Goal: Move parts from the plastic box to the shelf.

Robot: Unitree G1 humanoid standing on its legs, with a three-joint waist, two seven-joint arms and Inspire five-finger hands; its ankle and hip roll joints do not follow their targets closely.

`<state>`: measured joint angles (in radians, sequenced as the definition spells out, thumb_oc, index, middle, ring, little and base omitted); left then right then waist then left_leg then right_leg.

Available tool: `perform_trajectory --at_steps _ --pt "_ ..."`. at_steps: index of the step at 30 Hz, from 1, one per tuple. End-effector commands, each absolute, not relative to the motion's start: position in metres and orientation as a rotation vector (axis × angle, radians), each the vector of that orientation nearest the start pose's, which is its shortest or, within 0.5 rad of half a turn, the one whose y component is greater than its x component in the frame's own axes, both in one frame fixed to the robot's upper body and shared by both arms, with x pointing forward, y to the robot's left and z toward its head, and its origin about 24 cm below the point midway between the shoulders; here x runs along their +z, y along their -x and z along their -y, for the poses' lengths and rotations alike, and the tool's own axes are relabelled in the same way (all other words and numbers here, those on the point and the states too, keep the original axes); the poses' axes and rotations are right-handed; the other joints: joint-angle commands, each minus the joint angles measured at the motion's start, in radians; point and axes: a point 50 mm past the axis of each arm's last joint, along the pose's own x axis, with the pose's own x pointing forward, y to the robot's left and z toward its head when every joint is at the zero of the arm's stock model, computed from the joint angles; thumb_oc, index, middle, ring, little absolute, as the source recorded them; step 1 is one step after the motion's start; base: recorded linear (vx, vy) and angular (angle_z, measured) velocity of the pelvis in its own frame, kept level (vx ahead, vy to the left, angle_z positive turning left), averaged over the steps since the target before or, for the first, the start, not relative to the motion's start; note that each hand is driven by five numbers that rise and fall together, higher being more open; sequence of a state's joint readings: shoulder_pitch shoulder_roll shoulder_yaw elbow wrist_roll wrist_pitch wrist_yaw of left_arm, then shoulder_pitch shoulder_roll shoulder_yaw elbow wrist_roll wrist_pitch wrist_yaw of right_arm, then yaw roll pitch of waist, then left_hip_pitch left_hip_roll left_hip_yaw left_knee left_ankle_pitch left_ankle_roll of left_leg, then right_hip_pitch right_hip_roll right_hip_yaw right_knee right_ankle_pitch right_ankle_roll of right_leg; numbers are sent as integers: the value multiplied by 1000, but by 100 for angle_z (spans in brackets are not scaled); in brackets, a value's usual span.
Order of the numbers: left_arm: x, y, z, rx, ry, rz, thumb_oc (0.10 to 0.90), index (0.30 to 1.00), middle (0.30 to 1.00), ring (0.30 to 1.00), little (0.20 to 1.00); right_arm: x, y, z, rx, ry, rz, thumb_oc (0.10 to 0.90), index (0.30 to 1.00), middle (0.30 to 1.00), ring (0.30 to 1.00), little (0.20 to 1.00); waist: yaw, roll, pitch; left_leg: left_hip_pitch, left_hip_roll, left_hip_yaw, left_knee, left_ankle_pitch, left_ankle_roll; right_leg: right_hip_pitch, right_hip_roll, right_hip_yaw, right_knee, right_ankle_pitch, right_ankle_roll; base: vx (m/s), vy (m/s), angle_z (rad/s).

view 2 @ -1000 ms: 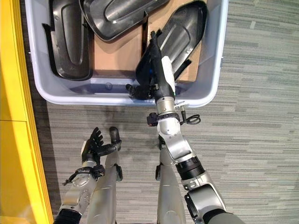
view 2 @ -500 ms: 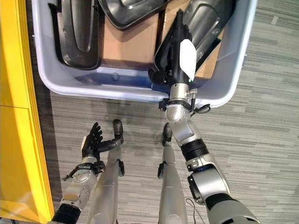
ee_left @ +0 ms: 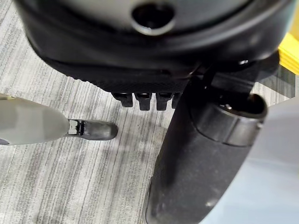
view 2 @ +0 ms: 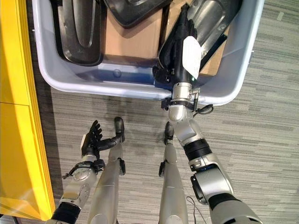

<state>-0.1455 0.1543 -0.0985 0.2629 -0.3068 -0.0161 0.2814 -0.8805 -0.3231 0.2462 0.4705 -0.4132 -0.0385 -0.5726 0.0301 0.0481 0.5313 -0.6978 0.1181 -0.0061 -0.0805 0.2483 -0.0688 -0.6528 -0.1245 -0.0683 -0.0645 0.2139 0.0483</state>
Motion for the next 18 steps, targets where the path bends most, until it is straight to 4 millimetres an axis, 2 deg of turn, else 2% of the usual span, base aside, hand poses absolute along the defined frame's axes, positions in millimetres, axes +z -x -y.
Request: perform_trajectory --at_steps 1,4,5,7,8,12,14,18 --pt "42 -278 -170 213 95 -3 900 1000 1000 1000 1000 274 -368 153 -486 788 852 900 1000 1000 1000 1000 6 82 -11 166 30 -3 -7 -217 5 41 -88 41 53 -57 -25 0 0 0" --pt "41 -277 -171 216 96 -9 900 1000 1000 1000 1000 278 -361 149 -472 767 899 900 1000 1000 1000 1000 4 78 -11 167 31 0 -7 -217 5 40 -86 41 53 -58 -25 0 0 0" --pt "40 -276 -171 217 97 -12 900 1000 1000 1000 1000 286 -350 142 -453 752 975 900 1000 1000 1000 1000 -1 75 -11 168 31 2 -7 -216 4 39 -86 40 54 -58 -25 0 0 0" --pt "39 -275 -171 217 100 -13 900 1000 1000 1000 1000 289 -340 135 -422 732 1029 900 1000 1000 1000 1000 -3 72 -11 170 31 3 -7 -217 5 41 -87 39 54 -58 -24 0 0 0" --pt "39 -275 -171 218 99 -14 900 1000 1000 1000 1000 289 -339 135 -421 732 1028 900 1000 1000 1000 1000 -3 72 -11 171 30 3 -7 -217 5 42 -87 40 54 -58 -24 0 0 0" --pt "37 -272 -171 218 105 -20 900 1000 1000 1000 1000 293 -314 114 -315 683 1153 900 1000 1000 1000 1000 -11 62 -11 176 31 8 -7 -217 5 45 -85 41 53 -56 -23 0 0 0" --pt "35 -270 -171 221 112 -28 900 1000 1000 1000 1000 290 -303 106 -252 644 1183 900 1000 1000 1000 1000 -16 57 -11 180 31 10 -7 -218 5 47 -86 42 52 -56 -23 0 0 0" --pt "34 -268 -171 220 110 -33 900 1000 1000 1000 1000 291 -298 105 -243 651 1207 900 1000 1000 1000 1000 -18 54 -11 184 31 10 -7 -218 6 50 -86 41 53 -56 -22 0 0 0"
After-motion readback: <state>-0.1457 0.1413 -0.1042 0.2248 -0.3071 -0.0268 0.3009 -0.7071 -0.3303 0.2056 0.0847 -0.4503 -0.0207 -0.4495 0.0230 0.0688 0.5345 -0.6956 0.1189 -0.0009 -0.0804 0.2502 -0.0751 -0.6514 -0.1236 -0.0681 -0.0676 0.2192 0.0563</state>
